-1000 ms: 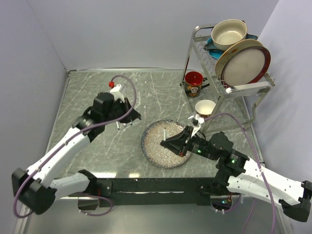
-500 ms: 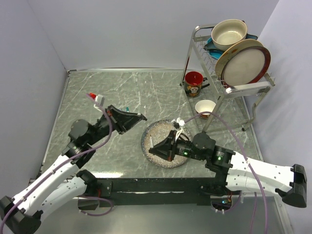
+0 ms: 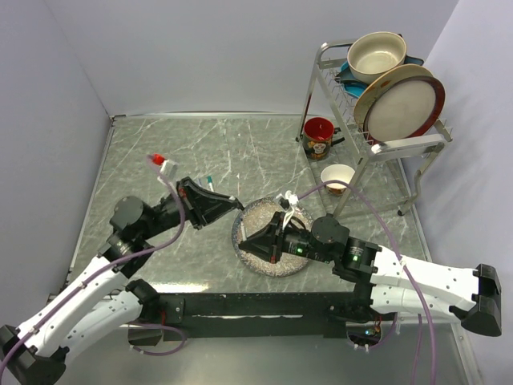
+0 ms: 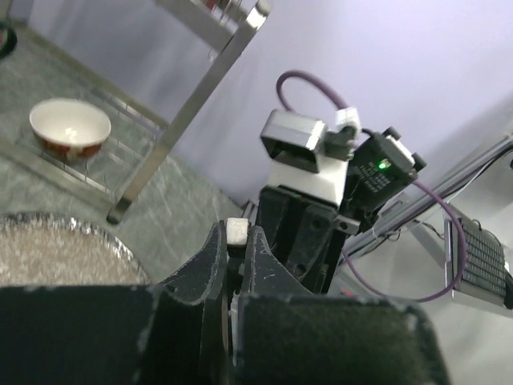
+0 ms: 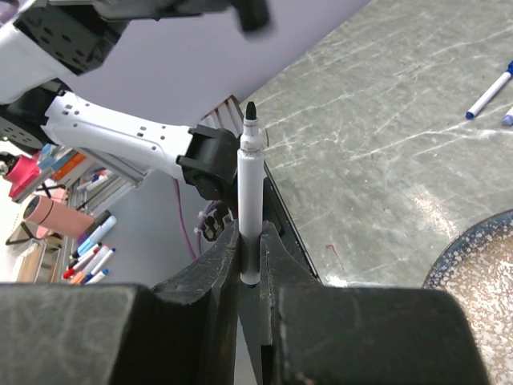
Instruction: Insert the pens into the pen caps
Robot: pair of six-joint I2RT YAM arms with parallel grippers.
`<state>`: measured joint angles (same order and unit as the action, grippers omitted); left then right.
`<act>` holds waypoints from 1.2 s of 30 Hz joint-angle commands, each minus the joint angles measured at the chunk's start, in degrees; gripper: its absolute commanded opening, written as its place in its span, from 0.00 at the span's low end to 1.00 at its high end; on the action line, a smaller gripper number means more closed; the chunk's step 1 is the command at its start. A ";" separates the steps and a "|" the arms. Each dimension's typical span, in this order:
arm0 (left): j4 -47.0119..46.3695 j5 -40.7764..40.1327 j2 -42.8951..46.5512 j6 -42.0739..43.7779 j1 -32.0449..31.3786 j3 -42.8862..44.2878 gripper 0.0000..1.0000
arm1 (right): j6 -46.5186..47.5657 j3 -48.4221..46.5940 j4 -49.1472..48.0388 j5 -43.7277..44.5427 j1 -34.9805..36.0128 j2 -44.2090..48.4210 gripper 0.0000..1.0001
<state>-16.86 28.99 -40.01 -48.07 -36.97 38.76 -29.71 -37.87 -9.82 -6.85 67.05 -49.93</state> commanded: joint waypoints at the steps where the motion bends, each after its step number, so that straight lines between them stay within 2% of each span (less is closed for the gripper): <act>1: 11.48 3.52 -1.82 5.61 -0.21 7.02 0.01 | 1.15 -2.48 -1.51 1.84 0.72 0.54 0.00; 6: 18.25 4.14 -2.53 6.68 -0.21 10.71 0.01 | 1.85 -2.21 -0.55 2.46 1.16 1.07 0.00; 14: 24.06 5.46 -3.50 6.06 -0.21 14.93 0.01 | 2.73 -1.16 -0.11 2.81 1.60 3.08 0.00; 36: 24.07 7.39 -2.09 2.72 -0.21 15.64 0.01 | 3.70 -1.68 -0.63 2.63 2.74 2.65 0.00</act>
<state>8.47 35.11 -43.20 -44.69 -36.97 51.81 -27.09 -37.93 -8.51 -5.13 69.21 -47.13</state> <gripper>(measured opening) 0.058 0.151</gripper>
